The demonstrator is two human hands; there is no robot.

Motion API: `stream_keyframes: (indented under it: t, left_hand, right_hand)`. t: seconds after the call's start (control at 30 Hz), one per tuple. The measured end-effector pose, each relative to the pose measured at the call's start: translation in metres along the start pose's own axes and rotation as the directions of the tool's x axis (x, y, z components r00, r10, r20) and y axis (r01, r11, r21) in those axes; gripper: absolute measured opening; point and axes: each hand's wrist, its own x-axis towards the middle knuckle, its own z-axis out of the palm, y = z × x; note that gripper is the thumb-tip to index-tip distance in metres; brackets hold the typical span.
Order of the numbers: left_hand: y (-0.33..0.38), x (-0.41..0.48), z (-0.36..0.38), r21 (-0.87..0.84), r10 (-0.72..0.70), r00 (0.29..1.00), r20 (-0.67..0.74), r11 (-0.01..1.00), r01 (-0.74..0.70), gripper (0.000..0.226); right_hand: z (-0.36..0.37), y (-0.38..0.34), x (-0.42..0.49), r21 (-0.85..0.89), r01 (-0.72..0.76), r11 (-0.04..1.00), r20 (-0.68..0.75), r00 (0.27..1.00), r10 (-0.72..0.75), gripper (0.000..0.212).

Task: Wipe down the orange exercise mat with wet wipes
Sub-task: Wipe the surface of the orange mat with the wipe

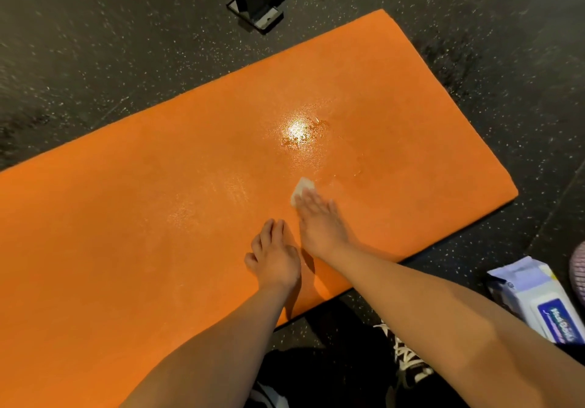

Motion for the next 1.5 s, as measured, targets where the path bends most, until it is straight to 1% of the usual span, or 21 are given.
stream_keyframes:
  t: [0.07,0.13,0.23,0.3,0.33,0.4,0.5,0.57,0.63,0.73,0.8,0.87,0.97,1.03,1.07,1.17,1.23,1.3,1.37,1.43,1.5]
  left_hand:
    - [0.007,0.002,-0.005,0.027,-0.013,0.999,-0.043,1.0,0.014,0.055]
    - [0.018,0.006,-0.009,0.067,0.046,0.998,-0.049,0.997,-0.043,0.056]
    - [0.031,0.01,-0.007,0.07,0.159,0.984,0.077,0.984,-0.165,0.06]
    - [0.033,0.011,-0.003,0.087,0.16,0.978,0.133,0.981,-0.172,0.063]
    - [0.032,0.01,-0.002,0.095,0.154,0.978,0.141,0.981,-0.168,0.064]
    - [0.032,0.01,-0.001,0.092,0.149,0.98,0.132,0.983,-0.161,0.062]
    - [0.036,0.013,-0.003,0.062,0.137,0.988,0.071,0.988,-0.141,0.056]
    - [0.041,0.018,-0.003,0.071,0.176,0.982,0.064,0.981,-0.18,0.056]
    - [0.045,0.023,-0.002,0.09,0.209,0.972,0.109,0.971,-0.219,0.059]
    - [0.052,0.031,-0.005,0.096,0.135,0.974,0.182,0.983,-0.154,0.063]
    - [0.057,0.032,-0.004,0.111,0.101,0.976,0.193,0.986,-0.124,0.063]
    - [0.058,0.031,-0.001,0.116,0.095,0.977,0.189,0.986,-0.118,0.063]
    - [0.055,0.031,0.002,0.109,0.102,0.977,0.188,0.986,-0.124,0.063]
    - [0.051,0.031,0.003,0.114,0.121,0.977,0.178,0.983,-0.142,0.065]
    - [0.05,0.031,0.003,0.116,0.136,0.976,0.173,0.981,-0.157,0.065]
    - [0.046,0.028,0.004,0.1,0.168,0.967,0.191,0.977,-0.189,0.07]
    - [0.044,0.025,0.004,0.1,0.185,0.963,0.195,0.973,-0.207,0.075]
    - [0.043,0.023,0.006,0.092,0.211,0.96,0.186,0.969,-0.231,0.077]
    - [0.041,0.02,0.008,0.088,0.239,0.958,0.161,0.963,-0.255,0.074]
    - [0.038,0.011,0.011,0.12,0.261,0.959,0.11,0.954,-0.273,0.066]
    - [0.036,0.0,0.014,0.182,0.276,0.959,0.056,0.942,-0.282,0.057]
  right_hand:
    - [0.005,-0.003,-0.004,-0.052,0.177,0.983,0.084,0.981,-0.172,0.062]
    - [0.0,0.01,-0.004,-0.077,0.176,0.981,0.068,0.983,-0.171,0.061]
    - [-0.012,0.041,-0.003,-0.06,-0.095,0.994,-0.058,0.994,0.092,0.068]
    - [-0.018,0.053,-0.001,0.026,-0.278,0.96,-0.1,0.955,0.28,0.068]
    - [-0.018,0.053,0.0,0.071,-0.316,0.946,-0.108,0.94,0.322,0.067]
    - [-0.015,0.04,0.002,0.097,-0.246,0.964,-0.11,0.96,0.256,0.061]
    - [-0.007,0.024,0.002,0.042,0.033,0.999,-0.039,0.999,-0.031,0.053]
    - [-0.011,0.035,0.005,-0.009,0.07,0.998,-0.029,0.997,-0.07,0.055]
    - [-0.019,0.054,0.01,-0.025,-0.036,0.999,-0.08,0.996,0.034,0.066]
    - [-0.028,0.079,0.011,0.037,-0.262,0.964,-0.179,0.948,0.264,0.079]
    - [-0.024,0.078,0.01,0.108,-0.287,0.952,-0.21,0.929,0.304,0.076]
    - [-0.013,0.067,0.007,0.145,-0.219,0.965,-0.199,0.949,0.245,0.073]
    - [-0.001,0.051,0.0,0.055,-0.002,0.999,-0.106,0.994,0.008,0.07]
    - [-0.005,0.059,-0.002,-0.007,0.043,0.999,-0.065,0.997,-0.043,0.07]
    - [-0.009,0.067,-0.003,-0.012,0.001,1.0,-0.082,0.997,-0.002,0.071]
    - [-0.022,0.089,-0.005,0.06,-0.258,0.964,-0.167,0.95,0.265,0.078]
    - [-0.023,0.088,-0.009,0.075,-0.324,0.943,-0.174,0.927,0.333,0.079]
    - [-0.015,0.076,-0.021,0.084,-0.255,0.963,-0.141,0.954,0.264,0.076]
    - [-0.003,0.063,-0.038,0.04,-0.077,0.996,-0.068,0.995,0.079,0.071]
    - [0.007,0.062,-0.053,0.007,0.063,0.998,0.022,0.998,-0.063,0.064]
    - [0.006,0.073,-0.058,-0.017,0.016,1.0,0.014,1.0,-0.016,0.064]
